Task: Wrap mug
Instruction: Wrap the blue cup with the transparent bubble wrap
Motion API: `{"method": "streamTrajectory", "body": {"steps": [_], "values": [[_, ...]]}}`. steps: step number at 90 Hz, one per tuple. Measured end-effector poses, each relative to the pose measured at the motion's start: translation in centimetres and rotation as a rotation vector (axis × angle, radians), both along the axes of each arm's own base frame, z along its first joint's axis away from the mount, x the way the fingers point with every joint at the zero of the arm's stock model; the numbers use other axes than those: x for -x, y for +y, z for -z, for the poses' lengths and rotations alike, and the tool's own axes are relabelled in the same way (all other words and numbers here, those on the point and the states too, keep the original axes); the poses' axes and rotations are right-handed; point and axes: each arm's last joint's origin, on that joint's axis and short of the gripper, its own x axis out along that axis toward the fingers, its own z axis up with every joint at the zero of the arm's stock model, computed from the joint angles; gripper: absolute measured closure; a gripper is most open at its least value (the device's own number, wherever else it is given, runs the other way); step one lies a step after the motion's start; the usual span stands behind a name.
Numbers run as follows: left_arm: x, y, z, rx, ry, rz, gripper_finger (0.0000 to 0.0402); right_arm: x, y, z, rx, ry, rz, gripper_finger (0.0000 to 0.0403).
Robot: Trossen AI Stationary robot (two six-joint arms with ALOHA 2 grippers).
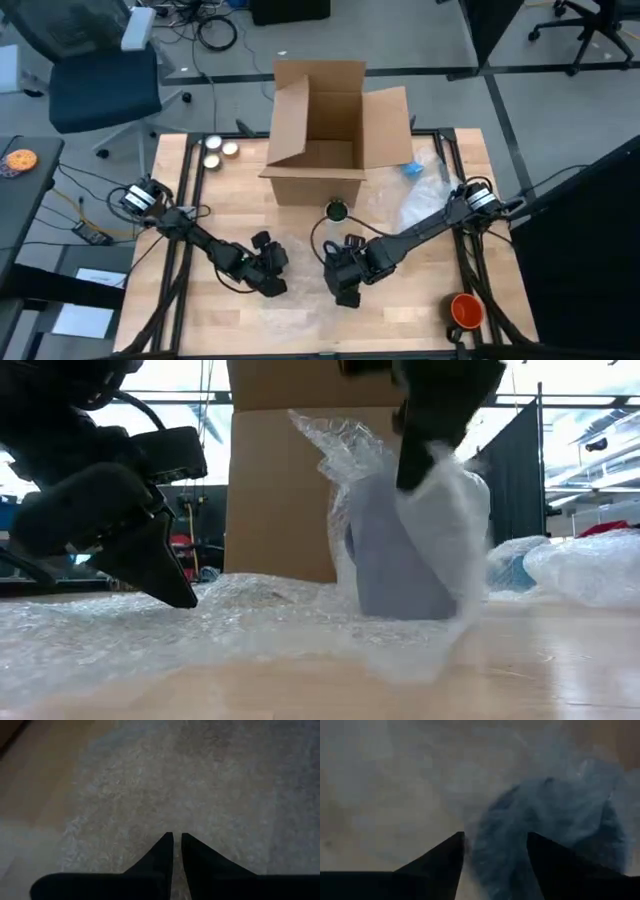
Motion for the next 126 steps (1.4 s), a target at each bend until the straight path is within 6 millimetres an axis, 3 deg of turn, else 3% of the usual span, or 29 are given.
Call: {"method": "streamTrajectory", "body": {"steps": [20, 37, 67, 98, 110, 126], "values": [[0.1, 0.2, 0.1, -0.021, 0.021, 0.007, 0.0379, 0.1, -0.2, 2.0, -0.060, 0.019, -0.155, 0.0296], [0.0, 1.3, 0.3, -0.034, 0.041, -0.047, 0.0379, -0.1, 0.0, 1.5, -0.023, 0.014, -0.297, 0.0389], [0.1, 2.0, 0.6, -0.029, 0.048, -0.082, 0.0379, -1.2, 1.1, -2.3, 0.079, -0.103, -0.448, 0.0398], [0.2, 2.0, 0.7, -0.019, 0.070, -0.074, 0.0379, -0.6, 2.8, -2.4, 0.168, -0.118, -0.678, 0.0400], [0.2, 2.4, 0.8, -0.021, 0.087, -0.085, 0.0379, -0.3, 3.4, -2.3, 0.119, -0.126, -0.806, 0.0399], [0.0, 3.0, 0.8, -0.054, 0.108, -0.069, 0.0379, -0.3, 3.4, -1.3, 0.075, -0.135, -0.826, 0.0399]]}}
